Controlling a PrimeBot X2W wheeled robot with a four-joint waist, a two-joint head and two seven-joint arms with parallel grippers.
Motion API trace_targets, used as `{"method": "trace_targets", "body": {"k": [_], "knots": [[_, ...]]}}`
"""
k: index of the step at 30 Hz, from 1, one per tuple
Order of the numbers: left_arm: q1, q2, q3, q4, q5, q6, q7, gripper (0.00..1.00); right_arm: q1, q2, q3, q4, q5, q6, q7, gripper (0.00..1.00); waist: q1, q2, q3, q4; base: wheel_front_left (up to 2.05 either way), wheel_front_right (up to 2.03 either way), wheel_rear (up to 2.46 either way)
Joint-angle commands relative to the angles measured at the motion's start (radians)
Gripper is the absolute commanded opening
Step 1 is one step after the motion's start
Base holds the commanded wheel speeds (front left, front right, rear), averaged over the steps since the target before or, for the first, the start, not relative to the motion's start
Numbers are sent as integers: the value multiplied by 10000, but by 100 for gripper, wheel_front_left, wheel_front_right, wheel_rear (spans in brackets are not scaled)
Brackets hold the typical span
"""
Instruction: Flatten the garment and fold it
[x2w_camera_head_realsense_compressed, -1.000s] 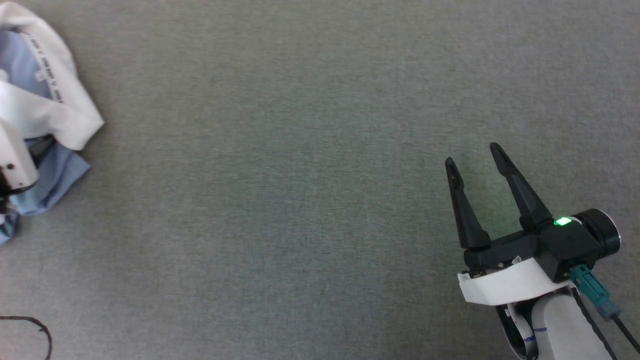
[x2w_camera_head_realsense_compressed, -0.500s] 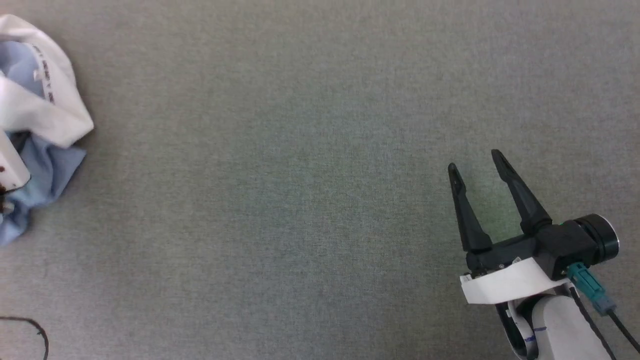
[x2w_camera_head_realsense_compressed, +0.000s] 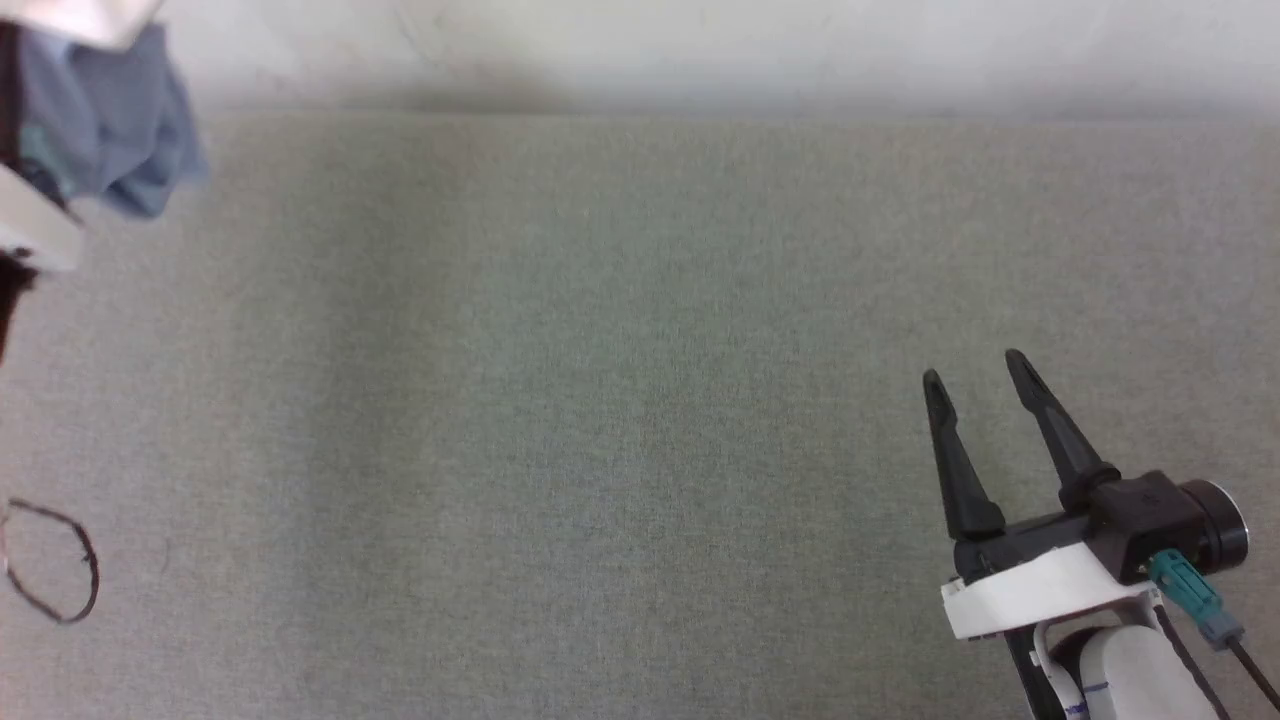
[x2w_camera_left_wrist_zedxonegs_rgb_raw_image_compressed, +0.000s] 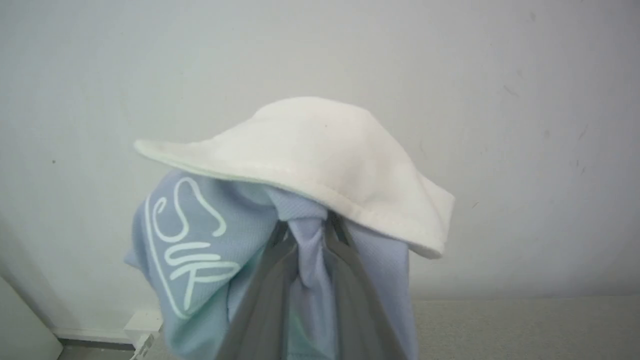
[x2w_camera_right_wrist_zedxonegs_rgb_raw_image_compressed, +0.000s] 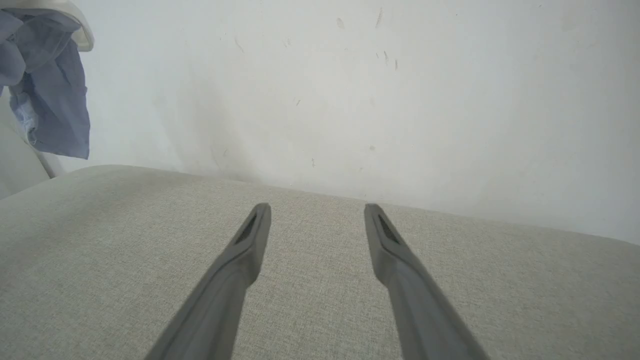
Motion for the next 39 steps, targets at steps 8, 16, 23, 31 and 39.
{"method": "trace_targets", "body": {"k": [8, 16, 23, 31, 39], "knots": [[704, -826, -935, -2669, 405, 169, -15, 0, 344, 5, -244, 89, 240, -9, -47, 100, 1, 0, -1227, -375, 0, 0, 0], [1507, -1849, -2266, -4414, 748, 550, 638, 0, 332, 5, -415, 19, 316, -9, -47, 100, 1, 0, -1187, -1215, 0, 0, 0], [1843, -2436, -3503, -4112, 858, 500, 1720, 0, 170, 5, -553, -128, 465, -9, -47, 100, 1, 0, -737, -1979, 0, 0, 0], [2171, -3180, -4691, -2113, 1142, 300, 1749, 0, -51, 5, -496, -143, 735, -9, -47, 100, 1, 0, -31, -2715, 0, 0, 0], [2134, -3831, -5067, -57, 1670, 403, 393, 100, -83, 5, -547, 14, 815, -9, -47, 100, 1, 0, 22, -2642, 0, 0, 0]]}}
